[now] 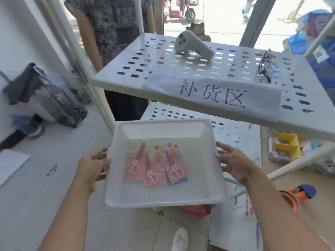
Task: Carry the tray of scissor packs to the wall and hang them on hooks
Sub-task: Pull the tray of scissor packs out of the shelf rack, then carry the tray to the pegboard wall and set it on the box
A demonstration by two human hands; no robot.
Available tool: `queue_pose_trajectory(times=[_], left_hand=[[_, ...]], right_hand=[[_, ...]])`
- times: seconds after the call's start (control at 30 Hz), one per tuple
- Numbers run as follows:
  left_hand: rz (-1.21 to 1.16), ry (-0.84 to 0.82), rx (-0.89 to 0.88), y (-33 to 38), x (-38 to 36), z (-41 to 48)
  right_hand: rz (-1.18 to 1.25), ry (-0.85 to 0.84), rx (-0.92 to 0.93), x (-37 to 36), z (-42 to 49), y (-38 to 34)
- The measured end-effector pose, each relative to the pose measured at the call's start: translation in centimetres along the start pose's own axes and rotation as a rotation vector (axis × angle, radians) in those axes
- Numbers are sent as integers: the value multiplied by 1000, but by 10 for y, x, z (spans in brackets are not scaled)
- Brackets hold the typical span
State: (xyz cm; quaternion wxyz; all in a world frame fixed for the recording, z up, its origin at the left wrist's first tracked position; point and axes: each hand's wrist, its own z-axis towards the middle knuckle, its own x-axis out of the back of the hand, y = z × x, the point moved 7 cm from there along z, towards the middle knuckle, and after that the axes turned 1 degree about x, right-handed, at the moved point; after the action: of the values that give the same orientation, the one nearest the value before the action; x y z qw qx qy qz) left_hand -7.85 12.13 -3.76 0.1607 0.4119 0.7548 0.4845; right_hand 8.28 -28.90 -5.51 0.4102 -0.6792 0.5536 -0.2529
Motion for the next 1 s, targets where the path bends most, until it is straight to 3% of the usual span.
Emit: queue_pose_trajectory(times=[0.13,0.3,0.53,0.7,0.83,1.0], left_hand=[[-39,37,-70,-7,27,-16],[21,-62,-92,-15,22,-29],[72,-33,-95,-47,88,-70],[-5,143,-91,-87,209,-125],[-23,233,-54,-109,254,-137],[-132,476,-16,-162,374,-196]], right_hand=[[-44,79,-40,-10,-13,20],[-25,140,-48,-8,-55,43],[-58,128,29,-55,-105,56],[-124,-25,49,-154,-123,69],[-174,-90,47,-202,-123,79],[-279,-314,-1,-330,-126,106]])
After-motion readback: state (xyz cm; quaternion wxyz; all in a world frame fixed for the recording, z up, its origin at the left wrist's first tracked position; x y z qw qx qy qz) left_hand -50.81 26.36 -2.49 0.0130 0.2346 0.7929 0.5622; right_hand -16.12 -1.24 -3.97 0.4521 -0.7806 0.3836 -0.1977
